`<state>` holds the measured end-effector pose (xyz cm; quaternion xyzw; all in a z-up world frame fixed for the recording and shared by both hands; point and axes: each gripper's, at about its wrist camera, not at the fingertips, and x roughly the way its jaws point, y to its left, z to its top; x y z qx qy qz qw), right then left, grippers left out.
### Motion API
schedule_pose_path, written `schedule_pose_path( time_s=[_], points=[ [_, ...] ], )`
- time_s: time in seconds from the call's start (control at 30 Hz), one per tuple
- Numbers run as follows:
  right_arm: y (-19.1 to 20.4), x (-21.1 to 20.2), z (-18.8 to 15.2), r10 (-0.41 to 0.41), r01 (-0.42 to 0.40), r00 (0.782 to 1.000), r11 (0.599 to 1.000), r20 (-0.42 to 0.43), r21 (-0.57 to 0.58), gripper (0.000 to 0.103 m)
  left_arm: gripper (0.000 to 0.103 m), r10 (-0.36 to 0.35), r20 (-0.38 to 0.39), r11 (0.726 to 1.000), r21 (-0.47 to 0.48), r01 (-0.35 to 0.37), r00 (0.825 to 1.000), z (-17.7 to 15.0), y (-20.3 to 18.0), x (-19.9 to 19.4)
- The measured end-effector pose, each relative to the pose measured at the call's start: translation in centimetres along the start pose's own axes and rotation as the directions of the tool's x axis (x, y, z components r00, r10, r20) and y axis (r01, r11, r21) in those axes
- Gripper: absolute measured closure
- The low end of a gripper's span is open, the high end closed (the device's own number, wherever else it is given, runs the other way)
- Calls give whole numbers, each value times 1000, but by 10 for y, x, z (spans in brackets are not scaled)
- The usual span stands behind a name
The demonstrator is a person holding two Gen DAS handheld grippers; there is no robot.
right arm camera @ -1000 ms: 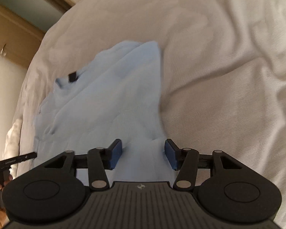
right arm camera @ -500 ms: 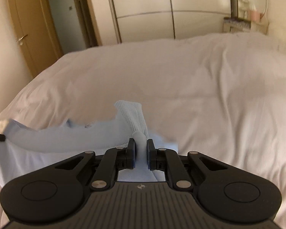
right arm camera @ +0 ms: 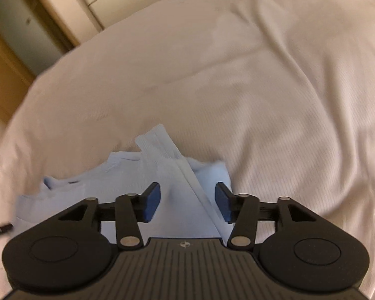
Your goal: Fold clothes
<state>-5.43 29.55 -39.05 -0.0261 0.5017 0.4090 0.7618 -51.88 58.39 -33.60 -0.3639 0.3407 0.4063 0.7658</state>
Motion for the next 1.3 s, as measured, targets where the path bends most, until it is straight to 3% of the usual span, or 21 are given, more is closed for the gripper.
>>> schedule_pose_path(
  time_s=[0.2, 0.27, 0.3, 0.33, 0.43, 0.6, 0.9, 1.03, 1.07, 1.17, 1.23, 1.3],
  points=[
    [0, 9, 9, 17, -17, 1000, 1000, 0, -25, 51, 71, 4, 1, 996, 93, -4, 1000, 15, -18, 25],
    [6, 16, 12, 6, -6, 1000, 998, -6, -61, 53, 89, 12, 25, 993, 120, -15, 1000, 16, -23, 26],
    [12, 18, 11, -3, 2, 1000, 995, -12, -105, 66, 93, 16, 38, 991, 133, -21, 999, 16, -26, 27],
    [17, 21, 10, -12, 9, 1000, 989, -17, -147, 97, 95, 19, 50, 989, 146, -27, 999, 16, -29, 27],
    [33, 16, 4, -44, 45, 999, 965, 10, -257, 97, 96, 29, 87, 982, 185, -45, 996, 17, -38, 28],
    [41, -6, 7, -34, 72, 987, 967, 156, -244, 97, 95, 42, 150, 966, 247, -78, 988, 18, -52, 31],
    [44, -3, 8, -65, 131, 962, 962, 266, -241, 97, 94, 64, 228, 961, 248, -122, 972, 24, -63, 39],
    [39, 10, 9, -101, 147, 972, 966, 214, -213, 97, 92, 125, 216, 948, 263, -181, 968, 20, -66, 47],
    [38, 22, 9, -130, 163, 979, 963, 160, -214, 97, 90, 143, 212, 944, 263, -197, 967, 19, -66, 45],
    [34, 44, 8, -181, 187, 982, 961, 45, -205, 87, 79, 197, 200, 933, 263, -246, 960, 18, -64, 41],
    [37, 33, 11, -187, 196, 980, 961, 61, -193, 59, 68, 233, 192, 924, 263, -278, 953, 16, -63, 38],
    [41, 15, 12, -210, 228, 971, 954, 112, -193, 41, 69, 268, 184, 913, 264, -310, 946, 15, -62, 35]
  ],
)
